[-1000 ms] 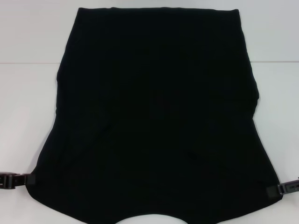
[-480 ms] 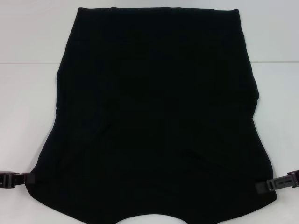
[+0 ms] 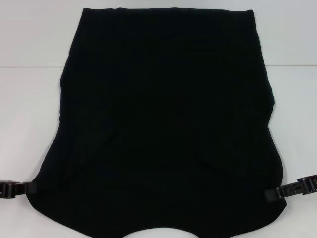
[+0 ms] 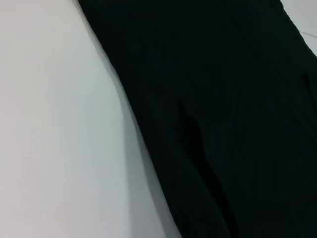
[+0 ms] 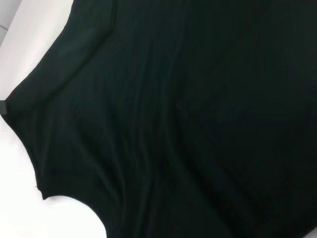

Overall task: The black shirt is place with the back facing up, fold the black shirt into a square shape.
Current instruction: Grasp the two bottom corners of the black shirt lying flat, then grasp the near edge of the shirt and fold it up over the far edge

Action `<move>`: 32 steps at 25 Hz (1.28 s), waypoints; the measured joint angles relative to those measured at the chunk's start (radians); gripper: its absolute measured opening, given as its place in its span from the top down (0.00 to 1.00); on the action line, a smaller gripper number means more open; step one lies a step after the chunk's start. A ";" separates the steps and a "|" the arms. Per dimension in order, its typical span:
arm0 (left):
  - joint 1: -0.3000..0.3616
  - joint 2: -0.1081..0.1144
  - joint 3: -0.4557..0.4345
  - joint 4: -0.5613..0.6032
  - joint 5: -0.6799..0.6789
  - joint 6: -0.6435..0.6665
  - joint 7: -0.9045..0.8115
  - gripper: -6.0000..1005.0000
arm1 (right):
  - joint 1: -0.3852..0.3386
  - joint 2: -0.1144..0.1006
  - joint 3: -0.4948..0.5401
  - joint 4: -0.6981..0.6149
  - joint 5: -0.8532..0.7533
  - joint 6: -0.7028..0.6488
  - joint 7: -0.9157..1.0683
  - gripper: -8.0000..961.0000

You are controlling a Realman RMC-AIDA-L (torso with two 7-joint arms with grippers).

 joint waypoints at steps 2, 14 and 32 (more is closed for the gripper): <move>0.000 0.000 0.000 0.000 -0.001 0.000 0.000 0.97 | 0.000 0.000 0.000 -0.003 -0.001 0.002 0.001 0.17; 0.002 0.000 0.000 0.000 -0.010 0.001 0.004 0.97 | -0.006 0.004 -0.005 -0.005 -0.023 0.018 0.014 0.55; 0.024 0.005 -0.118 0.008 -0.013 0.088 0.007 0.97 | -0.087 0.005 0.102 0.000 -0.018 -0.016 -0.134 0.94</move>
